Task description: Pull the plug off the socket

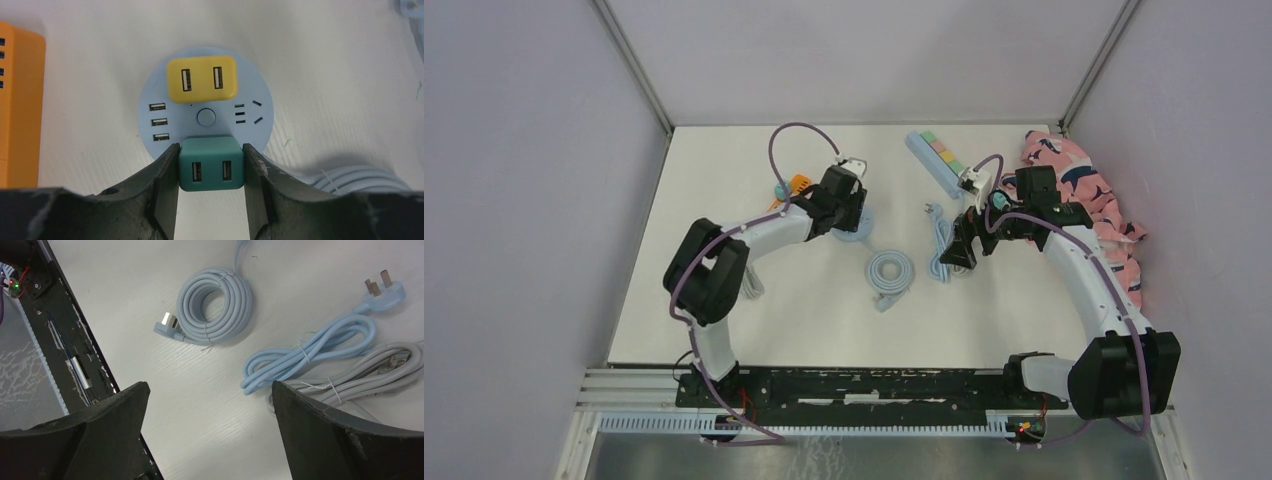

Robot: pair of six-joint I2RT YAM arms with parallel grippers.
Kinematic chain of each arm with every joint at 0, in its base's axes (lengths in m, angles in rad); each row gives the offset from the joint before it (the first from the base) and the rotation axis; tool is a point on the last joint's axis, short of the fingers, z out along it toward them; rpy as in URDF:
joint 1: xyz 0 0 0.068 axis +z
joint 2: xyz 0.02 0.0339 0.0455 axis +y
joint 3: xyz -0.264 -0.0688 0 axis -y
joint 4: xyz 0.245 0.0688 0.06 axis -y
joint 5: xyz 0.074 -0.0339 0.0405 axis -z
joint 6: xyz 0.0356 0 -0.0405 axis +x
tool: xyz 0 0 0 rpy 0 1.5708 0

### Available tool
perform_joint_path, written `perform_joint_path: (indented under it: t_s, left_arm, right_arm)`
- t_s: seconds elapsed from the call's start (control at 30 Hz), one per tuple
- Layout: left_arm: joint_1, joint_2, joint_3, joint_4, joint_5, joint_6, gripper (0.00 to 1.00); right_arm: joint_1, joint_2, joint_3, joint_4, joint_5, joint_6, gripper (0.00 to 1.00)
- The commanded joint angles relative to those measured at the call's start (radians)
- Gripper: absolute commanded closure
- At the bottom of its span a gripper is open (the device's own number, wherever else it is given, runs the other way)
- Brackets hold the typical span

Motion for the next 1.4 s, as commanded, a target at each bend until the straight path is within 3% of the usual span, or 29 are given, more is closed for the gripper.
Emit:
perform_joint_path:
  t_s: [0.0,0.23,0.3,0.47,0.67,0.93,1.1,1.13,1.3,1.37]
  left_arm:
    - [-0.017,-0.164,-0.112,0.045,0.135,0.156,0.95]
    - [-0.023,-0.281,-0.29,0.089,0.365,0.199,0.97]
    - [-0.045,-0.316,-0.35,0.126,0.366,0.163,0.97]
    - [-0.11,-0.442,-0.525,0.223,0.224,-0.004,0.97]
    - [-0.172,-0.608,-0.657,0.275,0.037,-0.249,0.97]
    - [-0.278,-0.571,-0.604,0.128,-0.238,-0.583,0.97]
    - [-0.362,-0.514,-0.557,0.057,-0.323,-0.714,0.96]
    - [-0.379,-0.508,-0.554,0.065,-0.327,-0.724,0.94]
    - [-0.432,-0.497,-0.534,0.087,-0.345,-0.736,0.57]
    - [-0.436,-0.505,-0.532,0.096,-0.338,-0.718,0.46]
  right_arm:
    - [0.006,-0.005,0.011,0.001,-0.026,-0.023,0.0]
    - [0.029,-0.003,0.001,-0.044,-0.102,-0.108,0.0]
    - [0.039,-0.005,-0.01,-0.075,-0.149,-0.176,0.0]
    - [0.068,-0.006,-0.034,-0.172,-0.234,-0.394,0.0]
    - [0.141,0.011,-0.05,-0.135,-0.211,-0.381,0.0]
    - [0.201,0.041,-0.053,-0.061,-0.139,-0.303,0.0]
    - [0.201,0.038,-0.058,-0.047,-0.114,-0.289,0.0]
    - [0.202,0.038,-0.057,-0.043,-0.11,-0.282,0.0]
    - [0.203,0.05,-0.057,-0.041,-0.104,-0.276,0.0]
    - [0.207,0.05,-0.057,-0.054,-0.103,-0.292,0.0]
